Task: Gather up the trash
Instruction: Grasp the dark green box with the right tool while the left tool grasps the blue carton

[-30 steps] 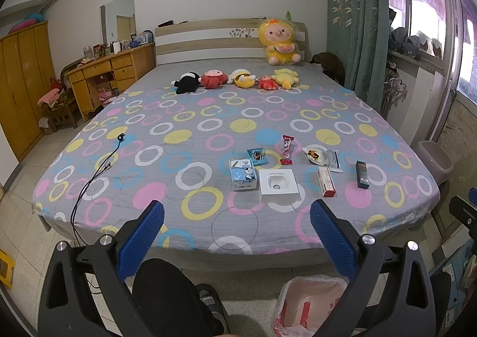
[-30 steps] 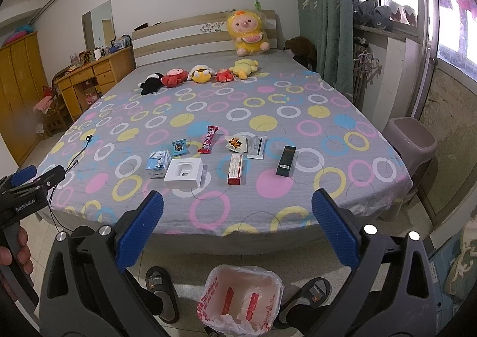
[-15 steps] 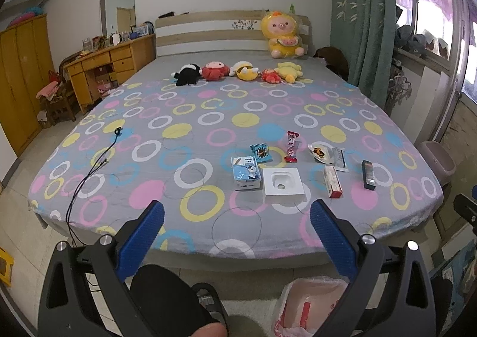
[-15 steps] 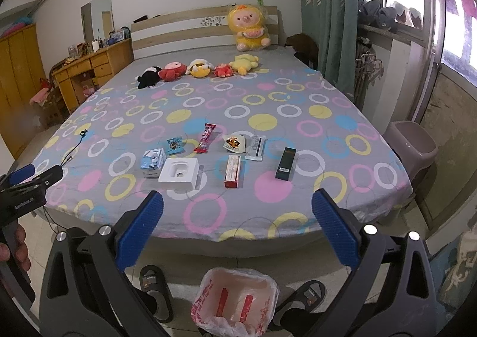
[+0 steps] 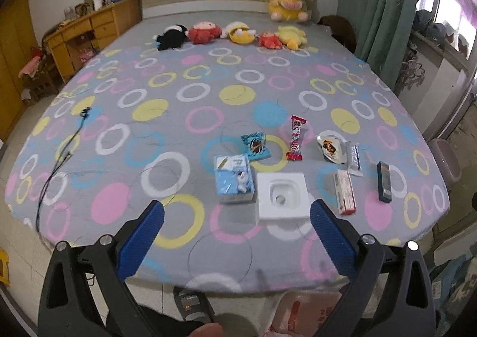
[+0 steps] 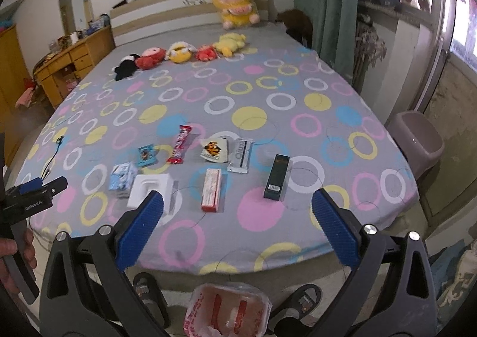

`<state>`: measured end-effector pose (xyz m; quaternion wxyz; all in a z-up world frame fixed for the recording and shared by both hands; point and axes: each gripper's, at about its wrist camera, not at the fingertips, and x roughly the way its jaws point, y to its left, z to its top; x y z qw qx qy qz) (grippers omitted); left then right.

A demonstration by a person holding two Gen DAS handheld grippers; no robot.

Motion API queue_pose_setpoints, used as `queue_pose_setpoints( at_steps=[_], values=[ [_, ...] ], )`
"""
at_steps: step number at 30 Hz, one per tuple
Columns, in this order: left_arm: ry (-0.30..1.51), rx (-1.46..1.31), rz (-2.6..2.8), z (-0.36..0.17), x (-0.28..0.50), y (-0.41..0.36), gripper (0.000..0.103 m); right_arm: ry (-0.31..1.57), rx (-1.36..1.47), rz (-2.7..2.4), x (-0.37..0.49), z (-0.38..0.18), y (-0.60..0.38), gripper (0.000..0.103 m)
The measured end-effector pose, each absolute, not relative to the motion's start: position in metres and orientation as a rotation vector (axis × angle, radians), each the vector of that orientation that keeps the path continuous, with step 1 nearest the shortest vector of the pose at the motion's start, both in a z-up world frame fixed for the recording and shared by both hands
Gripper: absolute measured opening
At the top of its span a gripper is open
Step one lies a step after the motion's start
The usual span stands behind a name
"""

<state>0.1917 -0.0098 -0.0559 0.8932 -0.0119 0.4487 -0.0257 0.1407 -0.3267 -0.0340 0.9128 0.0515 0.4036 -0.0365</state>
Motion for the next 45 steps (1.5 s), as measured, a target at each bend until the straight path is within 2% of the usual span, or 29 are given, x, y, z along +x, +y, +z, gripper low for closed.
queue_pose_setpoints(
  at_steps=[14,32,40,44,45],
  values=[
    [1.196,0.033,-0.003,-0.155,0.326,-0.027,0.096,1.111,0.204,-0.191,0.286,-0.146,-0.388,0.098],
    [1.322,-0.034,0.01,-0.234,0.366,-0.018,0.096,1.332,0.235,-0.247,0.359,-0.264,-0.403,0.098],
    [1.323,-0.115,-0.02,-0.238,0.374,-0.005,0.096,1.355,0.185,-0.283,0.362,-0.287,-0.405,0.098],
    [1.329,-0.146,0.001,-0.24,0.377,0.003,0.094,1.344,0.184,-0.28,0.36,-0.288,-0.402,0.088],
    [1.329,-0.151,-0.004,-0.242,0.378,0.006,0.092,1.341,0.171,-0.275,0.36,-0.287,-0.4,0.078]
  ],
)
